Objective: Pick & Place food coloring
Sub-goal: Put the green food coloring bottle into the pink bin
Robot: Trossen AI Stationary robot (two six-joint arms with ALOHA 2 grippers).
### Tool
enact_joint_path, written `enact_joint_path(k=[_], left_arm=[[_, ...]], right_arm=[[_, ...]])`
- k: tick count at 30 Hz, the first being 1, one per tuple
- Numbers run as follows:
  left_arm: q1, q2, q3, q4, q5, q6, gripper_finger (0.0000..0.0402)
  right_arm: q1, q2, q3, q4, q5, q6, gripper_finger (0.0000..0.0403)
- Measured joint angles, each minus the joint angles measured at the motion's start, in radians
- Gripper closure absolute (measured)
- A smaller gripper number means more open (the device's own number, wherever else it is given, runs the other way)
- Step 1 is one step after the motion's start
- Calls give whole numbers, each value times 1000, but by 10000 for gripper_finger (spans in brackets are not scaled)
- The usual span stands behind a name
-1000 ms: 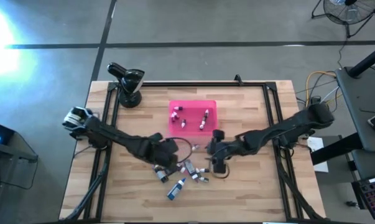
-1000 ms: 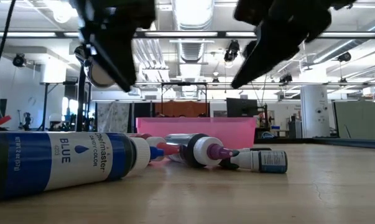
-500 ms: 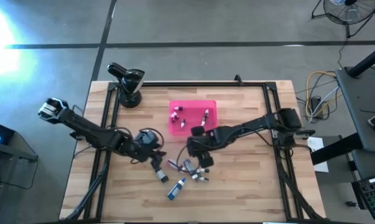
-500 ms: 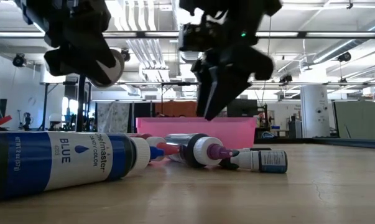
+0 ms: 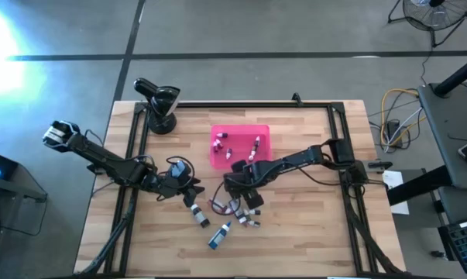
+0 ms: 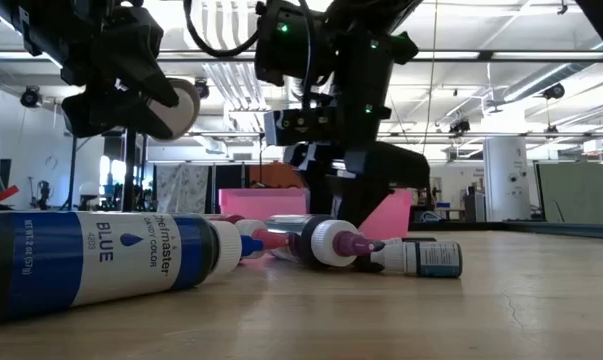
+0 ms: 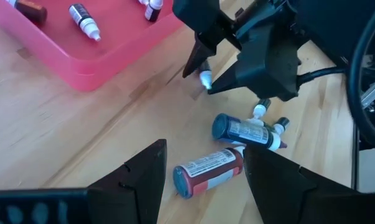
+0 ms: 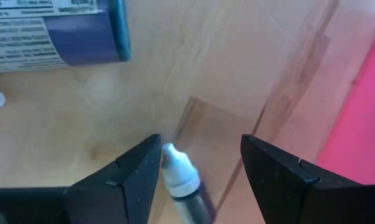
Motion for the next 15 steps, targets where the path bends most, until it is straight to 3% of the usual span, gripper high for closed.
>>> enact_joint_path(k=[11, 15], left_arm=[[0, 0, -1, -1, -7, 5, 213], [0, 0, -1, -1, -30, 5, 213]], right_arm=[[-29, -4, 0, -89, -38, 25, 185], [-31, -4, -1, -91, -69, 57, 205]])
